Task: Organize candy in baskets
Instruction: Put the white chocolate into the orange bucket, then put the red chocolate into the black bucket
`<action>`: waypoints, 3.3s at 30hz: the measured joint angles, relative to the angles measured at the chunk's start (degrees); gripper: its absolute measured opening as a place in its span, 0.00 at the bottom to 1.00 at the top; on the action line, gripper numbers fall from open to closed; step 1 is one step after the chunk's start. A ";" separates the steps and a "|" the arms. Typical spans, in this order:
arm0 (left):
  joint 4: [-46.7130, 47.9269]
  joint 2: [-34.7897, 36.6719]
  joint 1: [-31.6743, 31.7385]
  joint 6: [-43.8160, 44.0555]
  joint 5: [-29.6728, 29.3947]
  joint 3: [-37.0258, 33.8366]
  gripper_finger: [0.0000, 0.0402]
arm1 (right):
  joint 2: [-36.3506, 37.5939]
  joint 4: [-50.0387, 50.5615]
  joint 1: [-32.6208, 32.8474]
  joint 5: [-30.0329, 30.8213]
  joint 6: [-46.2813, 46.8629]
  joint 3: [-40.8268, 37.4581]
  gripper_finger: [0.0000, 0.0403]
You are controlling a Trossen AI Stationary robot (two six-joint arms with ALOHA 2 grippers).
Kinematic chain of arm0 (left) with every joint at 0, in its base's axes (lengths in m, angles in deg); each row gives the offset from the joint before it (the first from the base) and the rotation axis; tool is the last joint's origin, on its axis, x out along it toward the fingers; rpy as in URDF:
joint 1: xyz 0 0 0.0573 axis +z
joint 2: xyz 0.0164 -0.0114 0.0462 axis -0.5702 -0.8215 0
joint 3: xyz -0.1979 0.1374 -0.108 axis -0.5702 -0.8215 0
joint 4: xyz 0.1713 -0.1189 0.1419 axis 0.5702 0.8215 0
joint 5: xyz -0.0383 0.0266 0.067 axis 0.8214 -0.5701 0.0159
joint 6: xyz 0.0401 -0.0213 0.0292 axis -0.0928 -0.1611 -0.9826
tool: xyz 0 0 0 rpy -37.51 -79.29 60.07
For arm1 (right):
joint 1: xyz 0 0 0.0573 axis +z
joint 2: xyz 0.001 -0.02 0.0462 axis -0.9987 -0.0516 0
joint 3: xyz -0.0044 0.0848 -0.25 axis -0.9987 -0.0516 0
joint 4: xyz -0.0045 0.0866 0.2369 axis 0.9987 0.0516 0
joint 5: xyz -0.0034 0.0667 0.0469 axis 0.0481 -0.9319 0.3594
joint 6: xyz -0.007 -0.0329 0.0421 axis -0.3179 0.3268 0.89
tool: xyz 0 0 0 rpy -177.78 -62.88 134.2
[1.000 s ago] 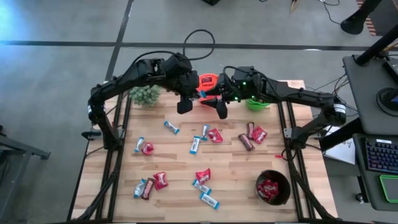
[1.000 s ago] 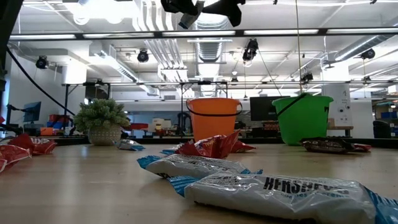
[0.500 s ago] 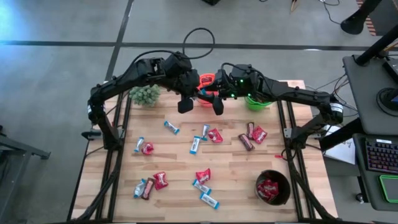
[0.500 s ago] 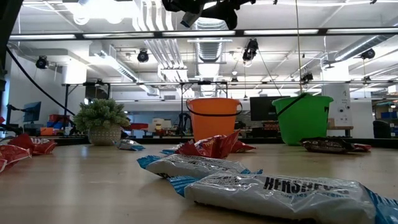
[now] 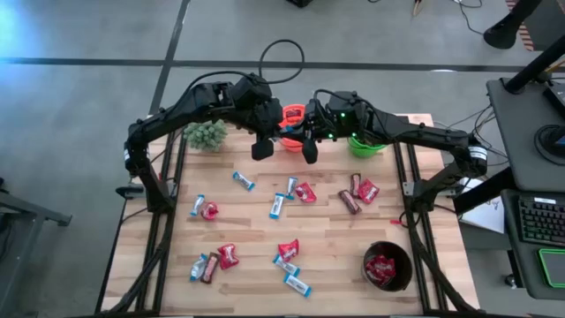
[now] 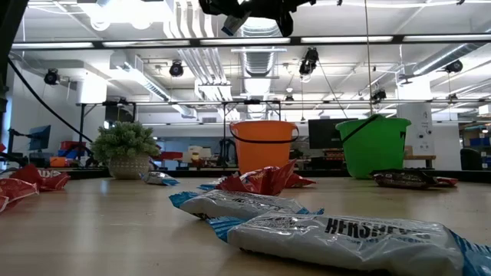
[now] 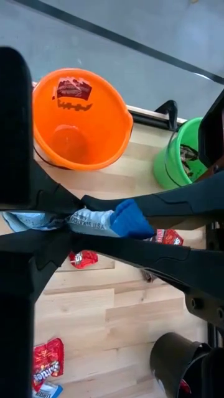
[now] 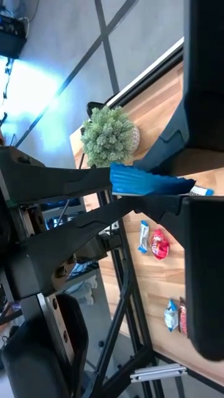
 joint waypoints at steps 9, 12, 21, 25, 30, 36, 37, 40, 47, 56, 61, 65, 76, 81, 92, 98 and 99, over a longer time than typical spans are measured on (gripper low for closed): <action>-0.10 0.00 -0.07 1.58 0.07 -0.02 0.08 | 0.43 0.61 0.00 -0.40 -0.31 0.00 0.04; 0.23 -0.03 -0.09 1.52 0.13 -0.03 0.13 | 0.92 2.26 0.03 -0.37 -1.73 0.00 0.03; 3.59 0.01 -0.09 1.50 0.04 0.01 0.34 | 4.27 8.76 -2.09 0.27 -3.67 -0.07 0.03; 6.99 0.02 -0.09 1.51 -1.55 0.33 0.43 | 6.65 13.76 -3.93 0.27 -4.45 -0.07 0.03; 10.28 -0.07 -0.04 3.05 -3.61 0.33 0.47 | 9.73 19.48 -5.73 0.27 -6.29 -0.07 0.03; 10.31 -0.26 -0.04 3.03 -7.57 0.31 0.46 | 11.57 21.44 -6.99 0.94 -6.85 -0.07 0.03; 10.11 -0.26 -0.04 3.01 -8.10 0.33 0.46 | 11.81 21.31 -7.05 1.56 -7.11 -0.07 0.03; 9.91 -0.26 -0.04 2.96 -11.67 0.31 0.46 | 11.78 21.14 -7.63 3.19 -8.45 -0.07 0.03; 9.76 -0.26 0.02 2.97 -28.91 0.31 0.46 | 8.11 18.03 -10.38 3.25 -8.52 -0.07 0.03; 15.24 -0.26 2.01 3.49 -44.11 0.31 0.46 | 3.21 14.71 -14.35 3.19 -5.65 -0.07 0.03; 18.21 -0.26 4.00 4.45 -44.52 0.28 0.46 | 0.74 14.68 -15.23 3.15 -0.98 -0.05 0.03; 18.52 -0.26 5.70 4.45 -44.52 0.28 0.46 | -1.62 14.71 -15.26 3.06 0.93 -0.04 0.03; 18.53 -0.24 7.85 3.30 -44.37 0.28 0.46 | -6.40 14.68 -15.43 3.08 0.95 -0.04 0.06; 18.51 -0.26 7.85 2.90 -44.30 0.28 0.46 | -7.00 14.59 -15.43 3.09 1.04 -0.04 0.15; 17.72 -0.48 7.89 1.21 -44.35 0.28 0.46 | -5.84 12.15 -15.48 3.07 0.56 -0.02 0.35; 17.86 -0.48 7.89 0.98 -44.29 0.28 0.46 | -2.75 12.53 -15.50 2.65 0.02 -0.02 0.38; 17.86 -0.48 7.89 0.98 -43.95 0.28 0.46 | -2.13 12.54 -15.47 2.65 0.01 -0.02 0.38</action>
